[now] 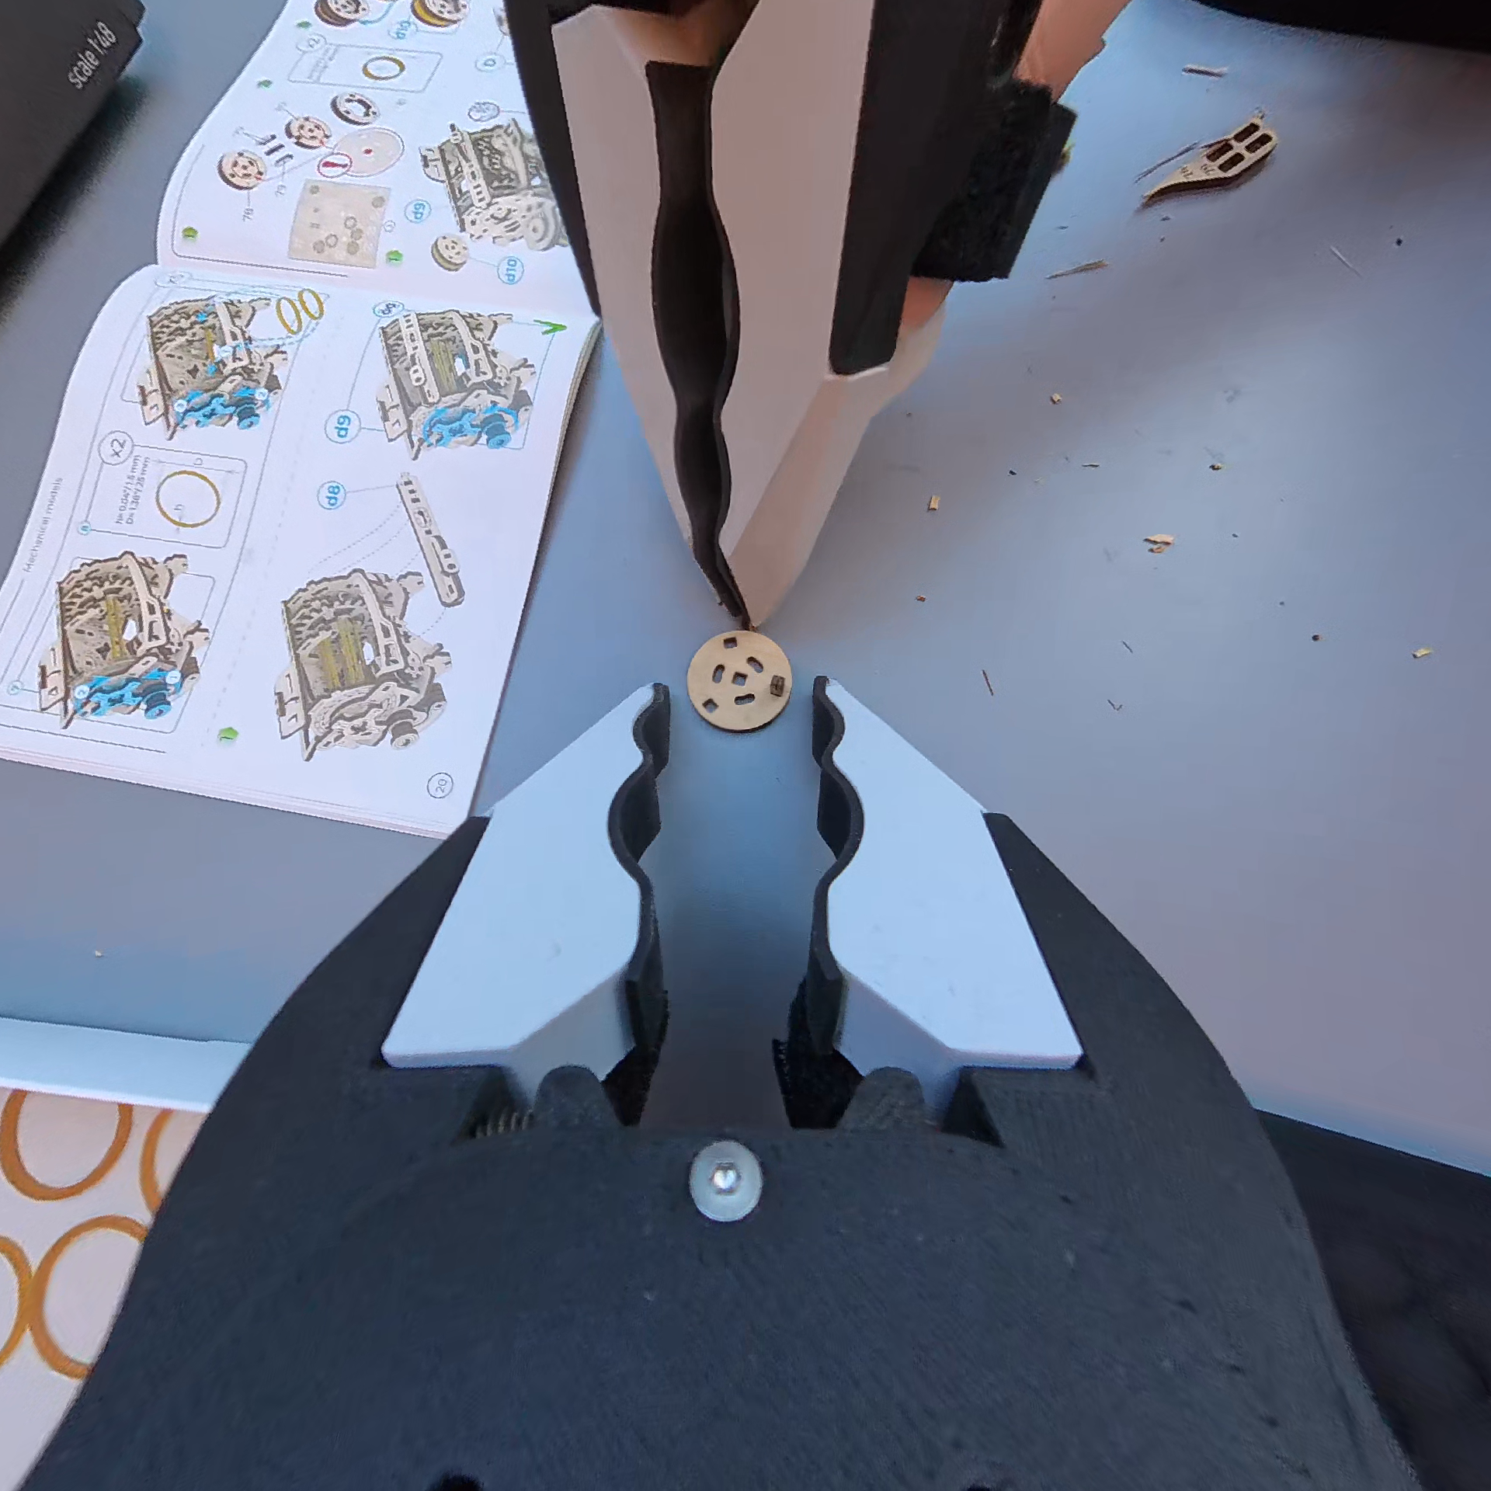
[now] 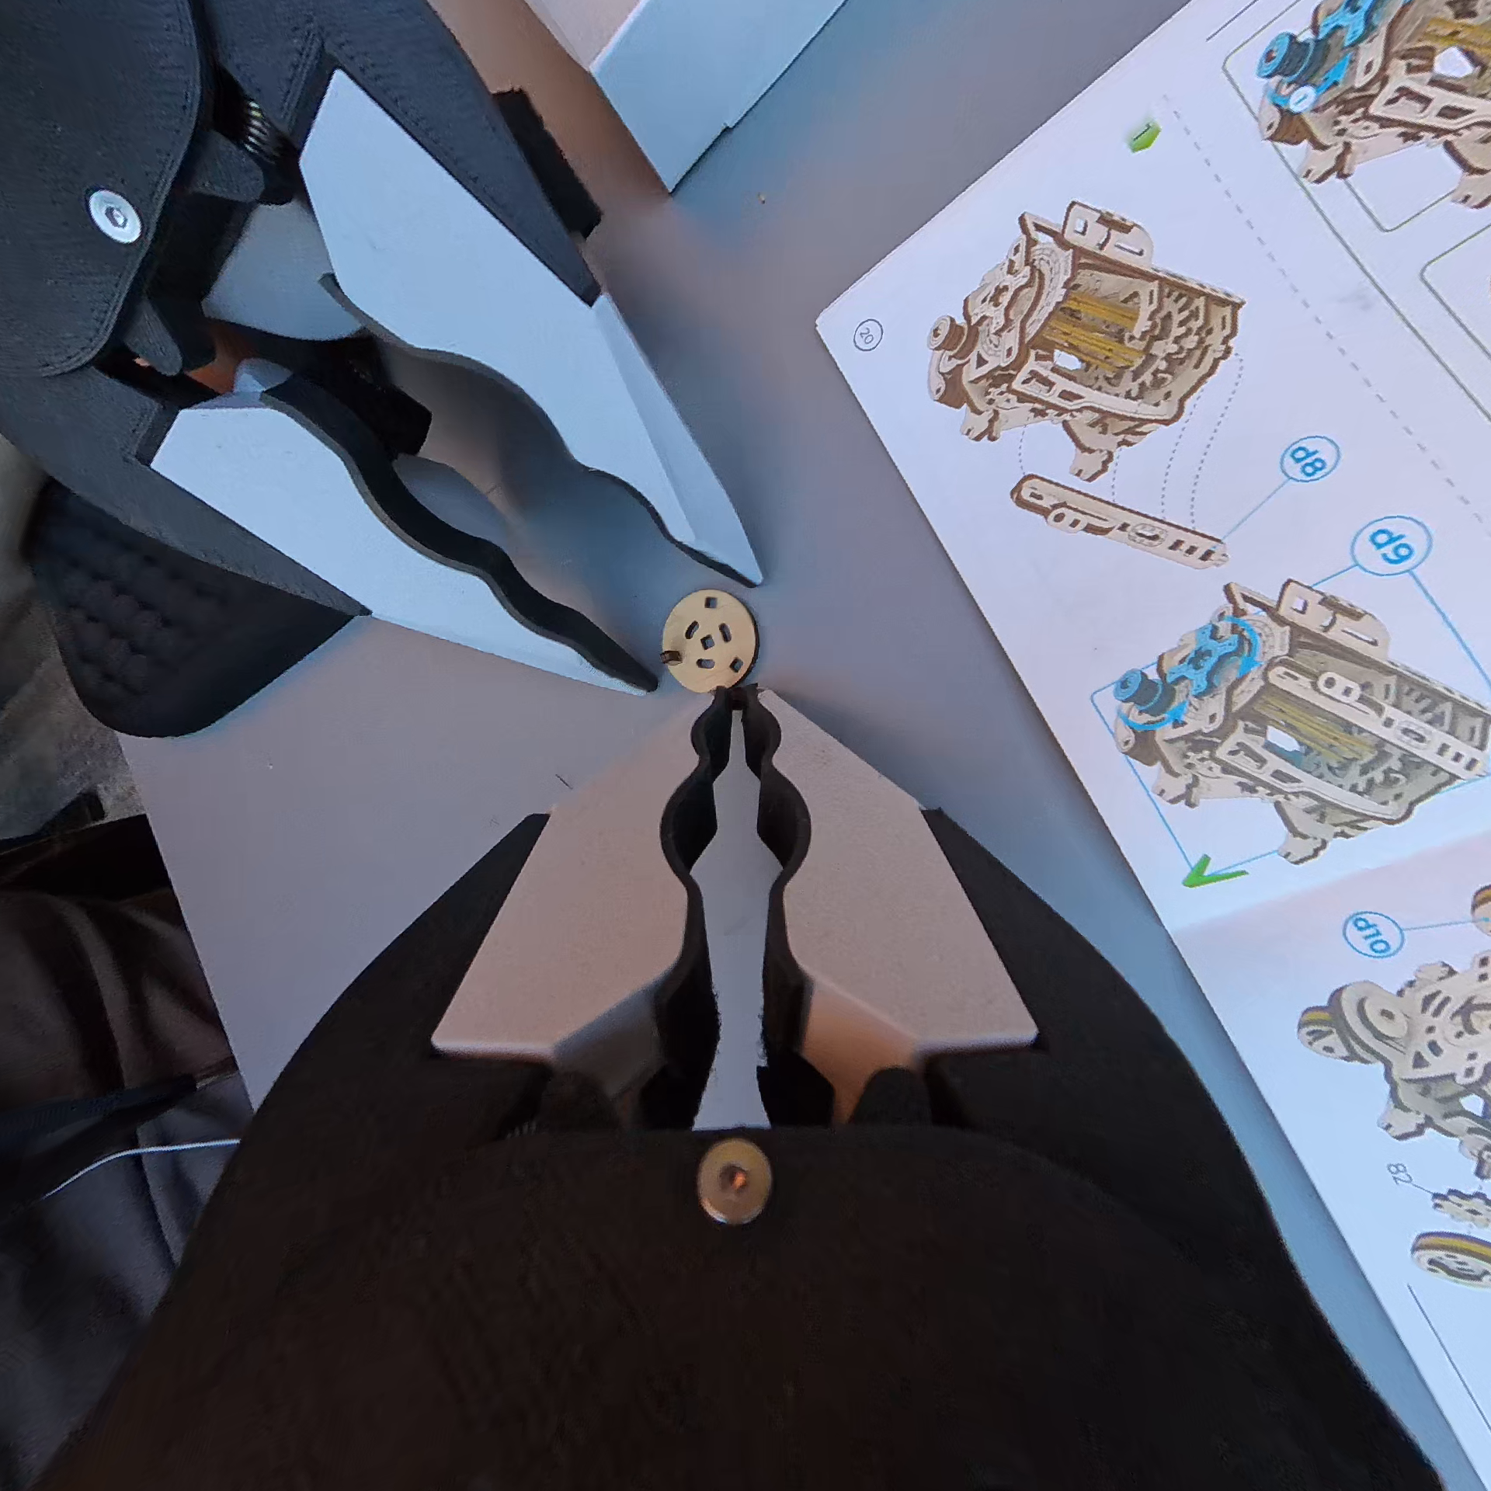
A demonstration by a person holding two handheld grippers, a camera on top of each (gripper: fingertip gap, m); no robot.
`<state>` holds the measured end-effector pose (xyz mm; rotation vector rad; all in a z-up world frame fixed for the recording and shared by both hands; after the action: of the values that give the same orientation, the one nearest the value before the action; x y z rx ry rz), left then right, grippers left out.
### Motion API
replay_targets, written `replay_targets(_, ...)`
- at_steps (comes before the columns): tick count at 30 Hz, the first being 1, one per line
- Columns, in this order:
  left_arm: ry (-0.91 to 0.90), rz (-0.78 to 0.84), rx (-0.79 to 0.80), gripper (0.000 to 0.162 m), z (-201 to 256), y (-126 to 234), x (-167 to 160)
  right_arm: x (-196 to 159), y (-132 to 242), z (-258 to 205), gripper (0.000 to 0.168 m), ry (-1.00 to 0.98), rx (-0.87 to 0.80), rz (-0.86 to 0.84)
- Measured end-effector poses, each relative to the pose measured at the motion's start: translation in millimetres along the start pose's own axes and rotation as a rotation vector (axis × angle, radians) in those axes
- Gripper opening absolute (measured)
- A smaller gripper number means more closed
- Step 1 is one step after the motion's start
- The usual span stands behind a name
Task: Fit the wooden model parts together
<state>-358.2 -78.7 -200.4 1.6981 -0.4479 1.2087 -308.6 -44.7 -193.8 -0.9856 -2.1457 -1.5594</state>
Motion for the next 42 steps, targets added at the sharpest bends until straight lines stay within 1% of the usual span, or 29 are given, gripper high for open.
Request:
replay_targets(1, 0.005, 0.002, 0.009, 0.034, 1, 1, 0, 1, -1, 0, 0.001, 0.005, -0.001, 0.001)
replay_targets(10, 0.016, 0.024, 0.039, 0.030, 7, 6, -3, 12, -2, -5, 0.001, 0.035, 0.019, -0.028)
replay_targets(15, 0.023, 0.039, 0.045, 0.028, 6, 5, -3, 13, -5, -4, 0.001, 0.072, -0.035, -0.109)
replay_targets(26, 0.019, 0.039, 0.054, 0.026, 6, 5, -4, 15, -8, -4, 0.001, 0.007, -0.038, -0.163)
replay_targets(35, 0.019, 0.039, 0.055, 0.026, 6, 5, -4, 14, -10, -7, 0.001, 0.017, -0.039, -0.182)
replay_targets(42, 0.019, 0.039, 0.056, 0.026, 6, 5, -4, 14, -10, -8, 0.001, 0.041, -0.071, -0.210)
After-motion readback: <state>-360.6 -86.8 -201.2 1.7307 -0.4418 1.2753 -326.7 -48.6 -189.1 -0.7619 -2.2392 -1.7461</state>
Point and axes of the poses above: each gripper's, where its closed fingertips meet, y back along the fingers, x out of its top, z = x × y across the jaws, the point moved 4 cm from there along y, back along the fingers, and after that the axes turned 13 degrees about z, right-handed, at the moved point
